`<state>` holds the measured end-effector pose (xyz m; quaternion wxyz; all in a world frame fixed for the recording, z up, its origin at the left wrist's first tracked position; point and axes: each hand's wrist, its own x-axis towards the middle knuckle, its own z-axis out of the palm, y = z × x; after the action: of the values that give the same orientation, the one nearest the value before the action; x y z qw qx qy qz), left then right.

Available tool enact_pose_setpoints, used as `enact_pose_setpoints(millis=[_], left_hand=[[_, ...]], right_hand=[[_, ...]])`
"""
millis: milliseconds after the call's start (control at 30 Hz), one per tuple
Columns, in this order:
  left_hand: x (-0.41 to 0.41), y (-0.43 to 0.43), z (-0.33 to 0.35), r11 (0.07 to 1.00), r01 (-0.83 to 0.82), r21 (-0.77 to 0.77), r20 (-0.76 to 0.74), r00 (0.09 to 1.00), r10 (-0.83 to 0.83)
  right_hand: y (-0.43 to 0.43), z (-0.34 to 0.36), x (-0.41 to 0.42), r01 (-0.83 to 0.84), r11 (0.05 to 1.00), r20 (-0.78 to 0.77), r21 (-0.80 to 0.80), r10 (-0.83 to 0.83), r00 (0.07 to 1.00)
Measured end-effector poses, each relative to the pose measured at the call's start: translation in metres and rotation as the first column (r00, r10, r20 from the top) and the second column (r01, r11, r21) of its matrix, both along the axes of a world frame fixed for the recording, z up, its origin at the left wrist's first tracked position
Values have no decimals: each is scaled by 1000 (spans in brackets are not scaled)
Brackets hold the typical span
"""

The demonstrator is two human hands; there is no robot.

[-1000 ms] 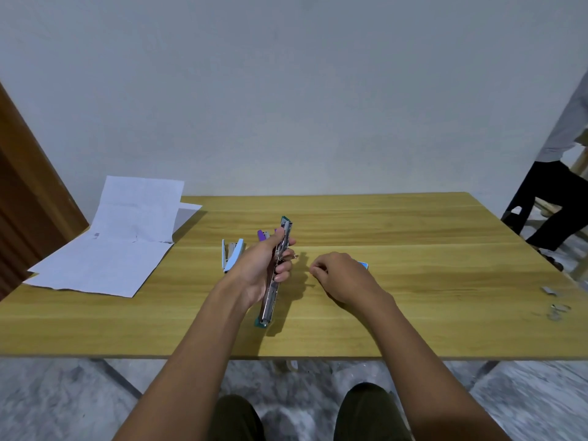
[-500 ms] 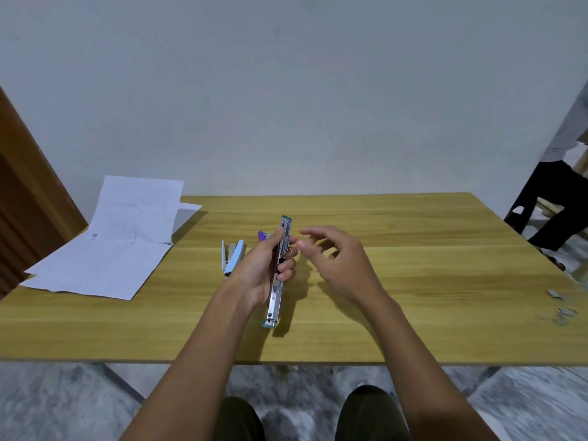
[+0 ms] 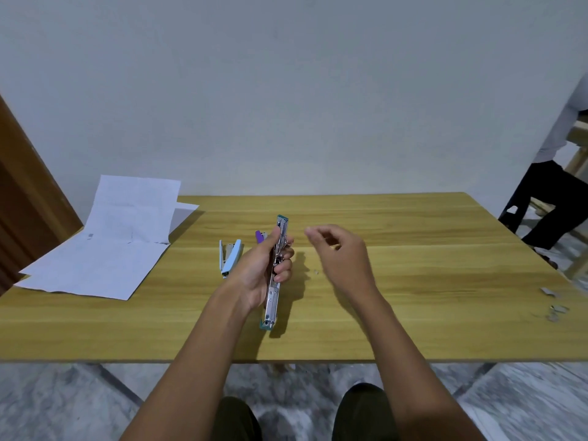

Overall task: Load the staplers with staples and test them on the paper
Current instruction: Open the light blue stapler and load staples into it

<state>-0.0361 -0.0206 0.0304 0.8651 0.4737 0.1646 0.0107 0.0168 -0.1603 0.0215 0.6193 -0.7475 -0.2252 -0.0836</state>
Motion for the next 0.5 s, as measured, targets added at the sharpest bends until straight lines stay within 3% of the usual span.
enact_pose_setpoints(millis=[67,167,233,367,433,500], left_hand=[[1,-2,0,1000,-6,28,-9,1000,7],[6,-8,-2,996,3,90,-21,1000,-1],[9,-11,-4,991,16,135,-33,999,-12],[11,-14,-7,937,57,345,-130,991,-13],[10,-13,-10,813,80,577,-200,979,45],[11,-9,-15,555,138,820,-230,968,99]], right_hand=[[-25,-5,17,177,961,51,-214,-170,984],[-59,-16,33,192,733,14,-653,-242,970],[-66,-24,37,124,645,-47,-754,-241,969],[-70,-32,40,68,635,-34,-769,-146,989],[-74,-33,44,23,636,-45,-771,-91,995],[-76,-33,48,-16,633,-61,-774,-49,997]])
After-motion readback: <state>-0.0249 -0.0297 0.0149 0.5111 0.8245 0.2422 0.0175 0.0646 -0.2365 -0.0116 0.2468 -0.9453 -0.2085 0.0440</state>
